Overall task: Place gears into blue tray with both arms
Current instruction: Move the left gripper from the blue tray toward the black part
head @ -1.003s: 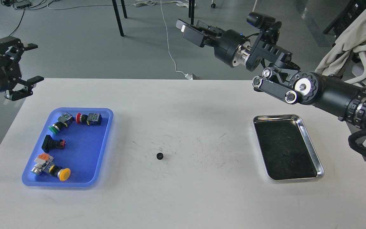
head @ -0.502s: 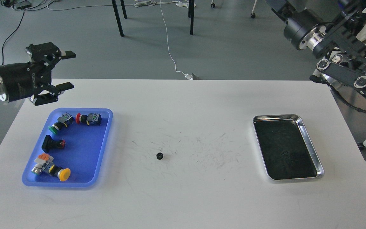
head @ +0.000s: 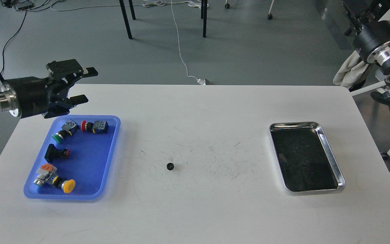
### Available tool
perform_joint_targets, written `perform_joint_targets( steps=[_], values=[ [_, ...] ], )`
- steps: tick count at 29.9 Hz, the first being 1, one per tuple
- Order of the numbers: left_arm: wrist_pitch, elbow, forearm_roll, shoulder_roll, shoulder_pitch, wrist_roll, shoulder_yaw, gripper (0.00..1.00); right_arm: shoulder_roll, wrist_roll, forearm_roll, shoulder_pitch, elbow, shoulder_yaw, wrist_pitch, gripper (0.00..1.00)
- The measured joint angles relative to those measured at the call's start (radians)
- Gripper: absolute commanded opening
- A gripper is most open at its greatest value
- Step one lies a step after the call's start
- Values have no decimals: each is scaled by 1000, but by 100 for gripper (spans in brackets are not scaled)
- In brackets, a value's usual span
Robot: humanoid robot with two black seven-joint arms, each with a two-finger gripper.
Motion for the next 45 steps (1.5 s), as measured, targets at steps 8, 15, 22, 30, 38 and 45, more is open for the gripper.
perform_joint_targets(
  steps=[8,15,22,30,38,45],
  values=[
    [104,-147,156,-21,22,-25,30,92,-45,0,155,-62,-1,30,1,95],
    [146,-208,338,-34,49,-22,88,83,-53,0,212,-77,1,32,-13,95],
    [273,-207,658,-72,82,-23,97,99,-54,0,215,-80,17,31,-32,95],
    [340,-201,789,-94,114,-220,102,99,-54,0,261,-88,19,43,-39,96],
    [361,-222,890,-130,149,-90,101,81,-55,0,322,-120,20,45,-43,96],
    [355,-219,1038,-187,167,-74,105,82,-55,0,322,-123,21,46,-45,96]
  ],
)
